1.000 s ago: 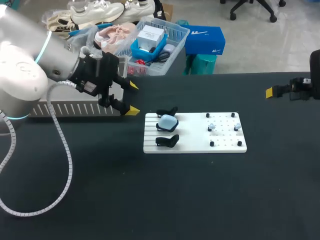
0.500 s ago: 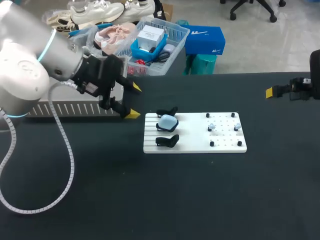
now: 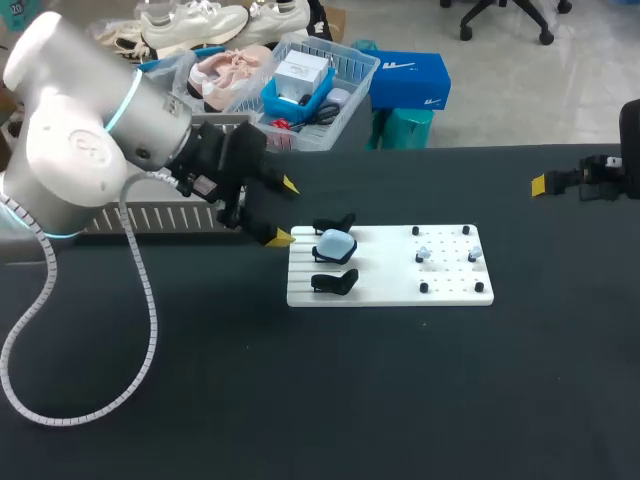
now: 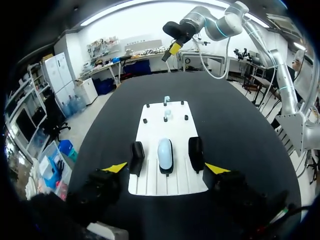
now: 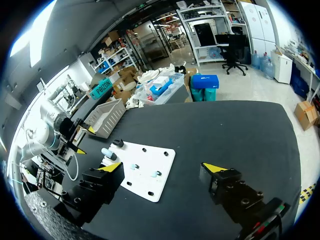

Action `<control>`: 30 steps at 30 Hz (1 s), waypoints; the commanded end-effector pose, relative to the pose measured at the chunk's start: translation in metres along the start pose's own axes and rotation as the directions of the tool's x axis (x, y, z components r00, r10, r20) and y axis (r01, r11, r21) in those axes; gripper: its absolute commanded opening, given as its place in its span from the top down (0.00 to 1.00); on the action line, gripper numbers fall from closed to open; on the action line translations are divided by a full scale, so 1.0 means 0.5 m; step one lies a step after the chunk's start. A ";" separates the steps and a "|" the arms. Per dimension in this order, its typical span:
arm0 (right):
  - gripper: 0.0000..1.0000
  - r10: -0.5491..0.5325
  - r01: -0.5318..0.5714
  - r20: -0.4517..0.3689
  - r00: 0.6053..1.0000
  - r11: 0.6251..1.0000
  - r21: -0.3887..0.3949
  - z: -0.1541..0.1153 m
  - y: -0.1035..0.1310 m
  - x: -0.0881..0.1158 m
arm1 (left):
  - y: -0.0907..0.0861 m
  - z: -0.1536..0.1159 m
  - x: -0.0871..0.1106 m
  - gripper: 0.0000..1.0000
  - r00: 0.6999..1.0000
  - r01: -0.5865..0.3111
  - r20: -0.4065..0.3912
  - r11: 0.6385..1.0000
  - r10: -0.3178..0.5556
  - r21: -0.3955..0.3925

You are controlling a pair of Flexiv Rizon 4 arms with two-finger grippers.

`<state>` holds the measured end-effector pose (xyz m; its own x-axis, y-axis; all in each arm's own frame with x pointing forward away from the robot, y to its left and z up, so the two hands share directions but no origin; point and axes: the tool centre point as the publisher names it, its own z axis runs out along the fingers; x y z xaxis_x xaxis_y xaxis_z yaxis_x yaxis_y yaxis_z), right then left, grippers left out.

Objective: Pick up each earbud case from the left stands, insert the matching earbuds, close the lid, and place the case in the box.

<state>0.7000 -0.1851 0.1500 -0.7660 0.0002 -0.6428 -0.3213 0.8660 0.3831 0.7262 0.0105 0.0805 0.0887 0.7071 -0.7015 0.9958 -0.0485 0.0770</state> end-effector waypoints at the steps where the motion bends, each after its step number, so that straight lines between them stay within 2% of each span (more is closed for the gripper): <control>1: 0.00 0.000 0.000 0.000 1.000 1.000 0.000 0.000 0.000 0.000 | 0.025 0.027 0.006 0.00 1.000 0.001 0.003 1.000 -0.001 0.015; 15: 0.00 0.000 0.000 0.000 1.000 1.000 0.000 0.000 0.000 0.000 | 0.038 0.074 0.039 0.00 0.999 0.016 0.047 0.999 -0.018 0.031; 16: 0.00 0.000 0.000 0.000 1.000 1.000 0.000 0.000 0.000 0.000 | 0.037 0.075 0.040 0.07 0.999 0.015 0.051 0.999 -0.016 0.032; 17: 0.00 0.000 0.000 0.000 1.000 1.000 0.000 0.000 0.000 0.000 | 0.036 0.077 0.041 0.18 0.999 0.015 0.052 0.999 -0.016 0.033; 18: 0.00 0.000 0.000 0.000 1.000 1.000 0.000 0.000 0.000 0.000 | 0.035 0.079 0.042 0.17 0.998 0.015 0.055 0.999 -0.017 0.036; 19: 0.00 0.000 0.000 0.000 1.000 1.000 0.000 0.000 0.000 0.000 | 0.035 0.081 0.044 0.21 0.998 0.015 0.060 0.999 -0.017 0.040; 20: 0.00 0.000 0.000 0.000 1.000 1.000 0.000 0.000 0.000 0.000 | 0.034 0.083 0.046 0.35 0.998 0.015 0.064 0.999 -0.018 0.044; 21: 0.00 0.000 0.000 0.000 1.000 1.000 0.000 0.000 0.000 0.000 | 0.033 0.084 0.047 0.44 0.998 0.015 0.067 0.999 -0.018 0.046; 23: 0.00 0.000 0.000 0.000 1.000 1.000 0.000 0.000 0.000 0.000 | 0.030 0.087 0.049 0.45 0.997 0.015 0.072 0.999 -0.018 0.051; 24: 0.00 0.000 0.000 0.000 1.000 1.000 0.000 0.000 0.000 0.000 | 0.029 0.088 0.050 0.42 0.997 0.015 0.073 0.999 -0.019 0.052; 27: 0.00 0.000 0.000 0.000 1.000 1.000 0.000 0.000 0.000 0.000 | 0.024 0.091 0.053 0.27 0.997 0.017 0.078 0.998 -0.021 0.052; 30: 0.00 0.000 0.000 0.000 1.000 1.000 0.000 0.000 0.000 0.000 | 0.021 0.093 0.056 0.32 0.996 0.022 0.084 0.999 -0.026 0.049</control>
<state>0.7000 -0.1851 0.1500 -0.7660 0.0002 -0.6428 -0.3213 0.8660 0.3831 0.7406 -0.0037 0.0316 0.0631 0.6511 -0.7563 0.9973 -0.0699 0.0230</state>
